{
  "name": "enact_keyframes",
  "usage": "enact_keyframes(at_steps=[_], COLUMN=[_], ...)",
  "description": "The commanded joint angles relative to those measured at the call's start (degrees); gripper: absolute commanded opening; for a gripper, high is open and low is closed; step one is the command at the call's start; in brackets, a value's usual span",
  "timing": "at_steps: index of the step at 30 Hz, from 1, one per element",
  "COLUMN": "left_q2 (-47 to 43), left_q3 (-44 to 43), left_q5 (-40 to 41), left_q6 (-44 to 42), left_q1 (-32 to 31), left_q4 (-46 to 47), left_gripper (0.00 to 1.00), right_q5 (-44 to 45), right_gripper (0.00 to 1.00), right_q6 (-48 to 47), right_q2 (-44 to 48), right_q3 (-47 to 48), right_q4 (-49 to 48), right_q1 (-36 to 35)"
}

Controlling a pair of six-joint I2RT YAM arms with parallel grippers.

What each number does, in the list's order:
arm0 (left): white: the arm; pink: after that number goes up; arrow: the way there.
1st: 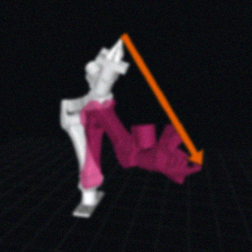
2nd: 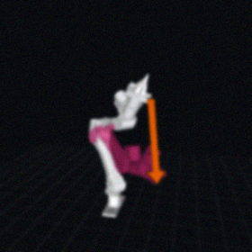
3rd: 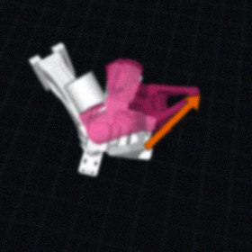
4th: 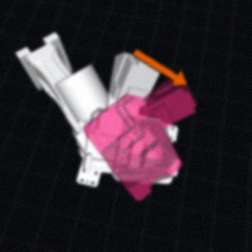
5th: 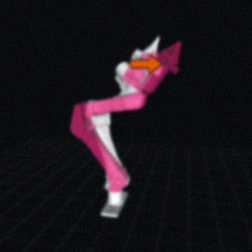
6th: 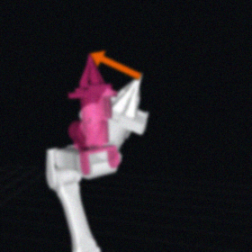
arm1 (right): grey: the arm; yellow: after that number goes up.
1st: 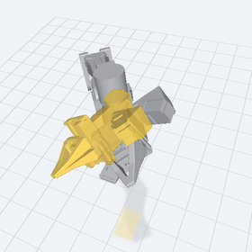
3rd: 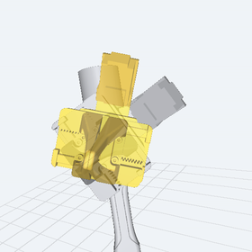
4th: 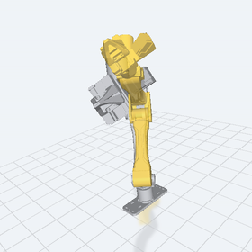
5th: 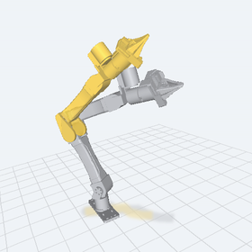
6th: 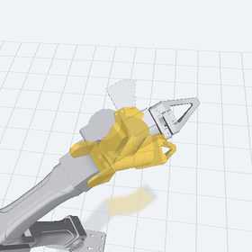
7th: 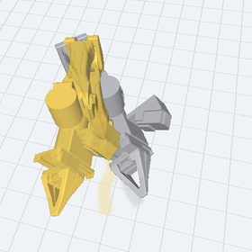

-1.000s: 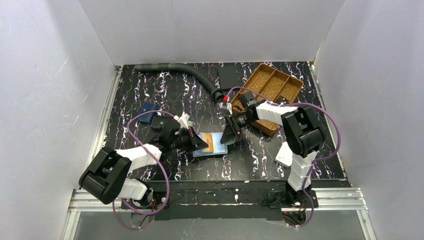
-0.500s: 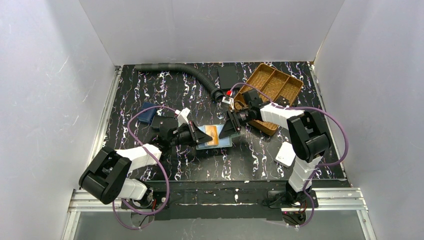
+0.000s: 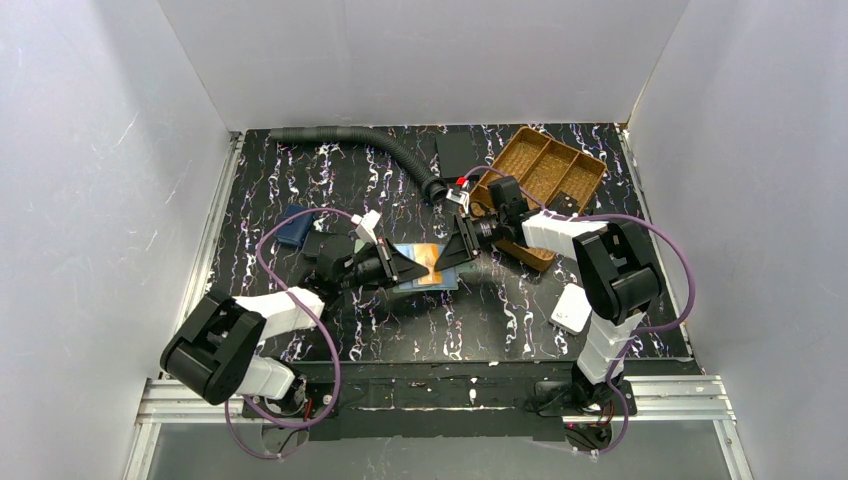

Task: Take the credit cards out of the card holder
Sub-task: Remove the credit card from the card holder.

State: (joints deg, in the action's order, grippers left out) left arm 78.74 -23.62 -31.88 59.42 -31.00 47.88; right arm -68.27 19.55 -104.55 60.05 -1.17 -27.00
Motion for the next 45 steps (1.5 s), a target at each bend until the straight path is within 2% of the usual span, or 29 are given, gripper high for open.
enact_keyframes(at_steps=[1,5,8,10,16,24,28,30,32,34,37,39,45], left_q2=[0.3,0.8,1.1,1.0,0.8,4.4,6.1,6.8,7.4,7.8,8.5,9.6,15.2], left_q3=[-1.4,-0.8,-0.4,0.3,2.7,3.3,4.0,4.3,4.9,5.6,6.6,7.0,6.5], left_q5=[-1.7,-1.1,-0.4,0.7,2.4,0.9,0.0,-0.4,-0.5,0.0,0.7,0.6,-0.5], left_q6=[0.3,0.3,0.5,0.8,0.8,0.3,1.0,1.2,1.5,1.8,1.9,2.0,2.0], left_q1=[-0.5,-0.5,-0.5,-0.5,0.1,0.7,1.1,1.3,1.7,2.1,2.9,3.2,3.4], left_q4=[4.1,4.3,4.3,4.3,4.3,5.8,7.6,8.3,9.4,10.0,10.0,10.1,10.5], left_gripper=[0.00,0.00,0.00,0.00,0.00,0.05,0.14,0.15,0.14,0.08,0.00,0.00,0.00], right_q5=[-3.3,-3.6,-3.7,-3.4,-2.0,-0.3,-0.1,-0.1,0.3,1.6,5.7,8.5,12.9], right_gripper=[0.49,0.32,0.10,0.01,0.01,0.01,0.01,0.01,0.01,0.01,0.01,0.01,0.01], right_q6=[6.9,7.8,8.1,7.8,1.7,-2.2,-3.4,-3.7,-4.2,-5.6,-15.9,-21.8,-29.6], right_q2=[1.6,2.0,1.4,1.0,0.3,-3.0,-3.8,-3.9,-4.0,-3.9,-3.7,-3.4,-3.0], right_q3=[-0.6,-0.9,-1.1,-1.3,-1.1,-1.0,-0.8,-0.8,-0.7,-0.3,2.6,4.9,7.0], right_q4=[-9.1,-10.1,-10.2,-9.9,-3.6,-0.4,0.5,0.7,1.1,3.1,13.1,19.1,26.6], right_q1=[0.3,0.3,0.4,0.6,2.1,2.3,2.3,2.3,2.3,2.3,2.6,2.9,3.2])
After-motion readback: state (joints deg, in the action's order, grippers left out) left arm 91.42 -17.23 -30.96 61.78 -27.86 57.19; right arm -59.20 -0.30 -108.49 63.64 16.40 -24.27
